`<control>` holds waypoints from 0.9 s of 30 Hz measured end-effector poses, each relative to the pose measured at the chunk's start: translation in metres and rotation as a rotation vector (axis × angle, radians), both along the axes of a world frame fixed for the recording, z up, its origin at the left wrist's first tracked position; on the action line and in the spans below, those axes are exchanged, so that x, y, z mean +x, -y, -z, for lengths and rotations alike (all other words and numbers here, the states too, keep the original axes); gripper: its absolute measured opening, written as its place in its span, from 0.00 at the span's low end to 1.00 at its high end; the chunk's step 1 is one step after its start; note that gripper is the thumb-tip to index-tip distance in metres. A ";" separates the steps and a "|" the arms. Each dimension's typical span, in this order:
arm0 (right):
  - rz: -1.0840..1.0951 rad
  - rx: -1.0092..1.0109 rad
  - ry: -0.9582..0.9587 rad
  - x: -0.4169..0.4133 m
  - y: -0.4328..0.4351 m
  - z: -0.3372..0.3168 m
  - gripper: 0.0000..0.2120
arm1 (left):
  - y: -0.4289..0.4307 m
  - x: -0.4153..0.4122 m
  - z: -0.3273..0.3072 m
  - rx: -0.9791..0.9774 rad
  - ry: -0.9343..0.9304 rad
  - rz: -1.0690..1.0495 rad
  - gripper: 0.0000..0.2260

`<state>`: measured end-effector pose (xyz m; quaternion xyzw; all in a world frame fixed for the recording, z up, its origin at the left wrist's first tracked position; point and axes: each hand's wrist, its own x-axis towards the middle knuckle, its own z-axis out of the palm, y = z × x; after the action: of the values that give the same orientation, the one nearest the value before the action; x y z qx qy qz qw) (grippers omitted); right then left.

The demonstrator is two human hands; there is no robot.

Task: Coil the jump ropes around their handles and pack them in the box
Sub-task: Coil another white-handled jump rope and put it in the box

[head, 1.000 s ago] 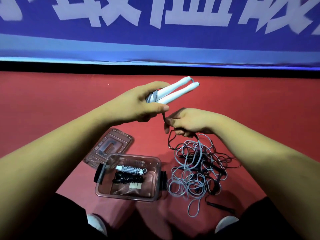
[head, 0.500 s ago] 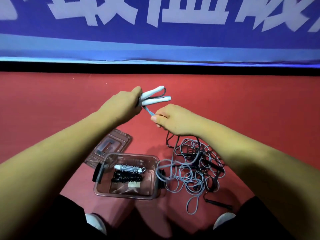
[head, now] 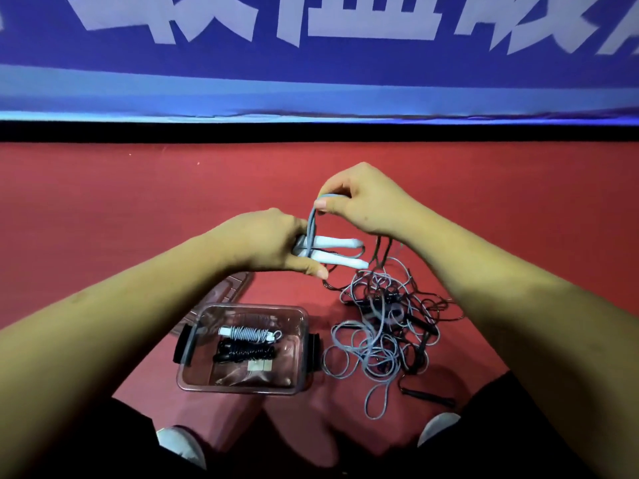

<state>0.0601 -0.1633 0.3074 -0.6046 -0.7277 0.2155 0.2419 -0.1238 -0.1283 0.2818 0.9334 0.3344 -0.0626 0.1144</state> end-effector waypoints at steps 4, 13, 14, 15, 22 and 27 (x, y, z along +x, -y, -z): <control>0.006 0.020 -0.037 0.012 -0.005 0.002 0.05 | 0.004 -0.005 -0.013 -0.086 0.087 0.083 0.12; -0.077 -0.373 -0.702 0.022 -0.001 0.009 0.08 | 0.015 -0.018 -0.042 -0.440 0.738 0.083 0.21; -0.072 -0.380 -0.717 0.017 -0.001 0.010 0.10 | 0.014 -0.020 -0.044 -0.477 0.773 0.082 0.19; -0.072 -0.374 -0.708 0.012 -0.001 0.012 0.15 | 0.013 -0.021 -0.046 -0.488 0.787 0.064 0.16; -0.041 -0.364 -0.629 -0.018 -0.002 0.019 0.16 | -0.013 -0.035 -0.052 -0.315 0.886 -0.203 0.11; -0.046 -0.365 -0.594 -0.031 0.002 0.009 0.14 | -0.029 -0.047 -0.047 0.066 0.640 -0.297 0.16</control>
<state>0.0290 -0.1648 0.2982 -0.5322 -0.5885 0.5139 0.3262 -0.1708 -0.0990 0.3285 0.8501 0.4153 0.2612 0.1911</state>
